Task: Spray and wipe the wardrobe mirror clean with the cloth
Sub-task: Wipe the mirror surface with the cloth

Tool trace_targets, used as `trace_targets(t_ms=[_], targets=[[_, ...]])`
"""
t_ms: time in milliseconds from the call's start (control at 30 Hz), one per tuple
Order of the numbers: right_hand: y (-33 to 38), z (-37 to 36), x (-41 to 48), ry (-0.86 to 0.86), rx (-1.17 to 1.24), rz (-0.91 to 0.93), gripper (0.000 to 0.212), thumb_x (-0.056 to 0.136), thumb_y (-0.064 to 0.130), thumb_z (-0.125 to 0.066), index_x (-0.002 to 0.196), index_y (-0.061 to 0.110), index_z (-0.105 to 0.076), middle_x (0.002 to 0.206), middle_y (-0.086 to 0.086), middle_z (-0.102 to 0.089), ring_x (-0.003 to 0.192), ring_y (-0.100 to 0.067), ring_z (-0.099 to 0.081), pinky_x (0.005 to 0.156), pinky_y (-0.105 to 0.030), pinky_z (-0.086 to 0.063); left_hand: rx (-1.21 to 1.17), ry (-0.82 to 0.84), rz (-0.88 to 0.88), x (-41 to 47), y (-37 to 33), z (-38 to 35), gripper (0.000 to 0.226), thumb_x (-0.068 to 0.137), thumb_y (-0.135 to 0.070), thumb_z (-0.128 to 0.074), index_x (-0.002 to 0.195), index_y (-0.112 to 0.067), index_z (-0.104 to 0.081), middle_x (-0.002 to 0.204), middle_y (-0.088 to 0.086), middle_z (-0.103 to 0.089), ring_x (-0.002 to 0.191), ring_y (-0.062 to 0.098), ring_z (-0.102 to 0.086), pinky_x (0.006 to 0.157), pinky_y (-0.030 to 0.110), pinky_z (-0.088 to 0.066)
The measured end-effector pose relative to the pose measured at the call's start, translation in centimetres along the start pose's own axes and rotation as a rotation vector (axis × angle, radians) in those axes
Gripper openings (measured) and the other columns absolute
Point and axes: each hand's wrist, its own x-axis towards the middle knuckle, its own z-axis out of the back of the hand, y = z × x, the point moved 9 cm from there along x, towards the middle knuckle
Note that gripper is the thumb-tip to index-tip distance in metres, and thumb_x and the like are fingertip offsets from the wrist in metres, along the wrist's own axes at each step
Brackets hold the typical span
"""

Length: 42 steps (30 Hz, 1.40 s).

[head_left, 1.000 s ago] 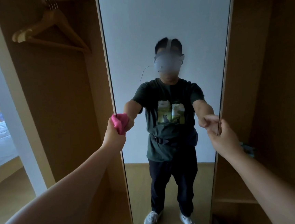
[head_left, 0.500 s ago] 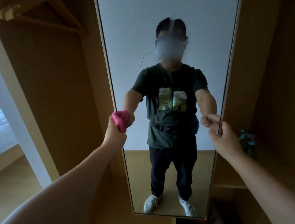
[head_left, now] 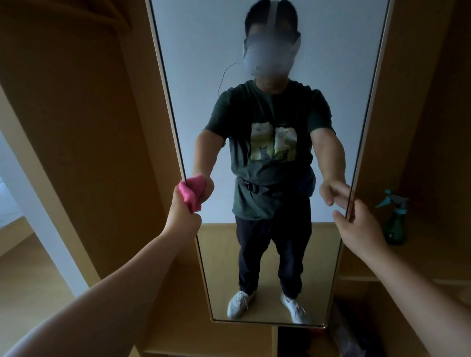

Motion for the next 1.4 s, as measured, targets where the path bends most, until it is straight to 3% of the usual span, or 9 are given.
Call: trace_targets(t_ms=[167,333,400,467,667,800,933,1067,1400], targets=[[-1.0,-0.9,-0.8,0.038,0.009,-0.020,0.054,0.097,0.031,-0.052,0.144,0.011,-0.034,0.128,-0.012,-0.055,0.110,-0.028,-0.057,0.087,-0.043,-0.051,0.000,0.062,0.043,0.3,2.1,-0.9,0.079,0.069,0.023,-0.046,0.141,-0.007,-0.033,0.105,0.007,-0.057,0.107,0.025,-0.058,0.079,0.031,-0.051],[-1.8,-1.7,-1.3,0.094,-0.001,-0.038,0.056,0.098,0.030,-0.050,0.146,0.009,-0.031,0.118,-0.016,-0.052,0.093,-0.021,-0.047,0.077,-0.033,-0.039,-0.012,0.042,0.158,0.8,3.8,-1.6,0.058,0.077,0.022,-0.045,0.132,0.007,-0.041,0.109,0.016,-0.060,0.108,0.029,-0.058,0.077,0.025,-0.050],[-2.1,-1.9,-1.4,0.101,-0.020,-0.036,0.055,0.099,0.029,-0.050,0.145,0.007,-0.032,0.113,-0.015,-0.050,0.089,-0.019,-0.047,0.075,-0.031,-0.038,0.043,0.055,0.085,-0.1,3.5,-1.7,0.067,0.074,0.020,-0.050,0.137,-0.003,-0.038,0.101,0.005,-0.059,0.100,0.019,-0.058,0.066,0.017,-0.048],[-2.3,-2.0,-1.7,0.100,-0.022,-0.041,0.054,0.099,0.027,-0.050,0.145,0.005,-0.033,0.119,-0.017,-0.053,0.102,-0.025,-0.053,0.081,-0.035,-0.041,0.035,0.059,0.050,-1.2,3.2,-1.8,0.074,0.075,0.017,-0.052,0.141,-0.010,-0.032,0.104,-0.002,-0.055,0.100,0.016,-0.056,0.071,0.021,-0.046],[-3.6,-2.6,-2.3,0.113,-0.035,-0.086,0.045,0.098,0.025,-0.052,0.137,0.004,-0.043,0.119,-0.018,-0.059,0.109,-0.034,-0.058,0.092,-0.048,-0.050,0.033,0.044,0.132,-1.3,4.1,-2.7,0.062,0.078,0.020,-0.050,0.135,-0.001,-0.038,0.112,0.014,-0.056,0.108,0.021,-0.054,0.086,0.030,-0.045],[-4.4,-3.2,-2.4,0.126,-0.039,-0.103,0.047,0.098,0.026,-0.053,0.138,0.004,-0.042,0.124,-0.020,-0.058,0.115,-0.035,-0.056,0.096,-0.047,-0.048,0.003,0.032,0.129,-1.5,5.2,-3.1,0.069,0.081,0.016,-0.051,0.142,-0.008,-0.030,0.114,0.008,-0.055,0.107,0.020,-0.054,0.085,0.030,-0.046],[-5.4,-3.8,-2.3,0.140,-0.054,-0.129,0.051,0.097,0.028,-0.052,0.140,0.003,-0.039,0.130,-0.020,-0.055,0.119,-0.036,-0.054,0.099,-0.051,-0.046,0.025,0.131,0.155,-2.2,7.0,-4.0,0.083,0.078,0.016,-0.054,0.146,-0.018,-0.021,0.111,0.003,-0.055,0.102,0.014,-0.053,0.062,0.012,-0.043],[-6.3,-4.5,-2.2,0.152,-0.082,-0.139,0.052,0.098,0.029,-0.052,0.140,0.001,-0.038,0.130,-0.023,-0.054,0.119,-0.039,-0.053,0.097,-0.047,-0.046,0.058,0.134,0.158,-2.9,7.7,-4.3,0.085,0.076,0.015,-0.054,0.145,-0.022,-0.021,0.098,-0.010,-0.051,0.091,0.008,-0.052,0.050,0.009,-0.042],[-9.1,-6.2,-2.4,0.192,-0.072,-0.199,0.063,0.098,0.026,-0.052,0.150,0.004,-0.023,0.143,-0.021,-0.044,0.131,-0.035,-0.044,0.107,-0.051,-0.039,0.033,0.173,0.211,-4.1,9.1,-5.5,0.085,0.074,0.021,-0.048,0.144,-0.019,-0.022,0.113,0.007,-0.055,0.106,0.019,-0.053,0.060,0.016,-0.044]])
